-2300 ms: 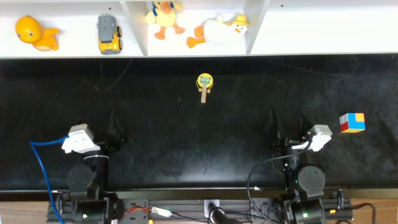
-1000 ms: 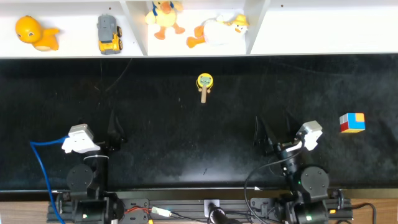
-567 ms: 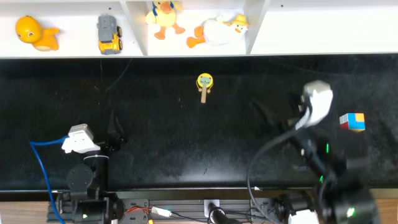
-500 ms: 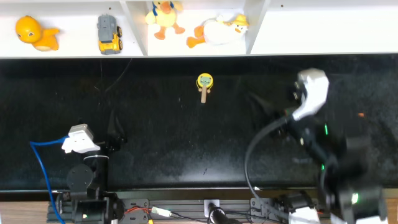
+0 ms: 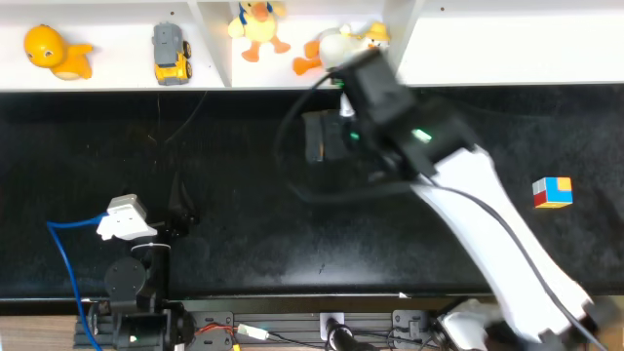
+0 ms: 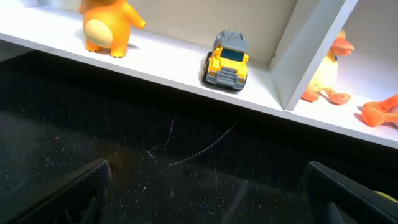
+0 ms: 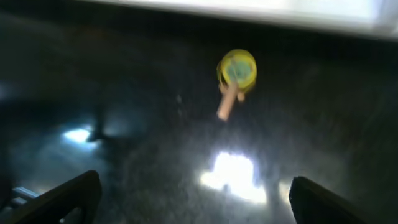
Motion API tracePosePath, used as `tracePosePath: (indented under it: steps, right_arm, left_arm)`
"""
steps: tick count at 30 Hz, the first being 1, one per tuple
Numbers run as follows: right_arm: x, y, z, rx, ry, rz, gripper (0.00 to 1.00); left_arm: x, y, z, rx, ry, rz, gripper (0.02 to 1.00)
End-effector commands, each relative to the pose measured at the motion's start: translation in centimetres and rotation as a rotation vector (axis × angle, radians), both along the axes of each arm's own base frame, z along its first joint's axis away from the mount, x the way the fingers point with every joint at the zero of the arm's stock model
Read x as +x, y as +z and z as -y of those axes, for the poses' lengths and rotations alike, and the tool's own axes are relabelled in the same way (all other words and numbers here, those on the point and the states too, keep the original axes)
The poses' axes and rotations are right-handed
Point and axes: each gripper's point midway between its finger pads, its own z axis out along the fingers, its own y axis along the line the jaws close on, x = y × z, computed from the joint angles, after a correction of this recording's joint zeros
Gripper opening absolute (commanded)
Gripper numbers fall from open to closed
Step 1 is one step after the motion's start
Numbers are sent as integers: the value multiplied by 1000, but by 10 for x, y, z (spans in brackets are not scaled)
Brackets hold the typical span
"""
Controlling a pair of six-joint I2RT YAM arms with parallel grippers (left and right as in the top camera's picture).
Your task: Store Toys
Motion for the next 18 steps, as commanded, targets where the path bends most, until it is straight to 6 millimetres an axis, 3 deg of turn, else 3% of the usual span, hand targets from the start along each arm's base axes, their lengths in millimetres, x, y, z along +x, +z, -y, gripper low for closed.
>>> tracePosePath:
  steps: [1, 8, 18]
  right_arm:
    - [14, -36, -7, -37, -162, -99, 996]
    - [25, -95, -26, -68, -168, -223, 998]
    - [38, -152, -34, -109, -236, -301, 998]
  left_arm:
    - [0, 1, 3, 22, -18, 5, 998]
    - [0, 1, 3, 22, -18, 5, 998]
    - [0, 1, 3, 22, -18, 5, 998]
